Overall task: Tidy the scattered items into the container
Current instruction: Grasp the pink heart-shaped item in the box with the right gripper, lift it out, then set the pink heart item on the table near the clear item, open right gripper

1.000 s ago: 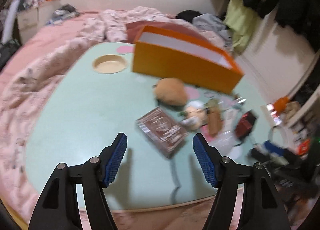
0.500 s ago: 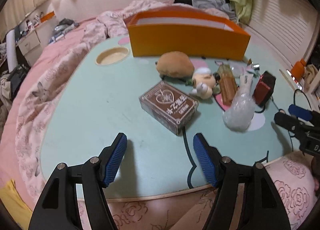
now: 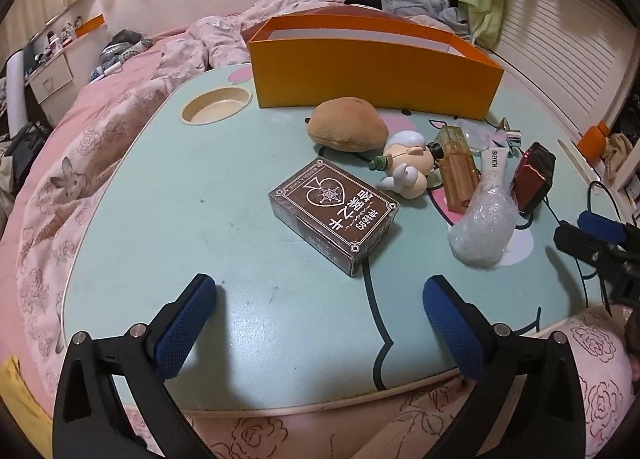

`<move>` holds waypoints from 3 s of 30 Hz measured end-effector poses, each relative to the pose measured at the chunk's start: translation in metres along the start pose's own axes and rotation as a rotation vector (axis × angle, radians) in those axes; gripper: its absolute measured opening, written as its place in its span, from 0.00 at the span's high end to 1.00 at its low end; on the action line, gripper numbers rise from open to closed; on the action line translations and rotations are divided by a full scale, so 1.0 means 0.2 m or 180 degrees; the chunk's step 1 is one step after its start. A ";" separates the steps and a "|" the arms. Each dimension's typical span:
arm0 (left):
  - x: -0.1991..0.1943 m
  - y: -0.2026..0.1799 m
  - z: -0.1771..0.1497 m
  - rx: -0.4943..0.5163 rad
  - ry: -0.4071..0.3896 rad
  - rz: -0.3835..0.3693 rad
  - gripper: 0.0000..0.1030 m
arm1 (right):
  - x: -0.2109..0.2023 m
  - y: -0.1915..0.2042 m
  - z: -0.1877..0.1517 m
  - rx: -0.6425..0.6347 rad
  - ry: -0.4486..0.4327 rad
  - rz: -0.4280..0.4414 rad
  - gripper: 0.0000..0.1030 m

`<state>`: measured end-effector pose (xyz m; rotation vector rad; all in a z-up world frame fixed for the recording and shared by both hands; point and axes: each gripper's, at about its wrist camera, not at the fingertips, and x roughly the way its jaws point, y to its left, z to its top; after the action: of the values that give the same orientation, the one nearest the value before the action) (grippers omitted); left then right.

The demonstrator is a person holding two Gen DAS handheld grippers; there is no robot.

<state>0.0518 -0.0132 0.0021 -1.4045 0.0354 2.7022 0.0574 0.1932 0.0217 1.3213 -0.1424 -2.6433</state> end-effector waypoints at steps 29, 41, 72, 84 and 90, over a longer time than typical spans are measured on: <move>-0.01 0.01 -0.01 -0.0001 -0.0066 -0.0053 0.00 | 0.90 0.22 1.22 -0.0228 0.1062 -0.0669 0.59; -0.01 0.01 -0.01 -0.0003 -0.0076 -0.0070 0.00 | 0.95 0.17 1.17 -0.0180 0.1153 -0.0461 0.81; -0.01 0.01 -0.01 0.0002 -0.0070 -0.0064 0.00 | 0.03 0.09 0.46 -0.0172 0.0162 0.0539 0.49; -0.01 0.01 0.00 0.0006 -0.0060 -0.0051 0.00 | 0.02 0.14 -0.02 -0.0454 0.0090 -0.0582 0.36; 0.00 0.00 0.00 0.0014 -0.0056 -0.0039 0.00 | 0.08 0.05 -0.03 -0.0164 0.0236 -0.0564 0.00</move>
<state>0.0526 -0.0141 0.0019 -1.3752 0.0312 2.7025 0.0545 0.1811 0.0073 1.4759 0.0553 -2.7151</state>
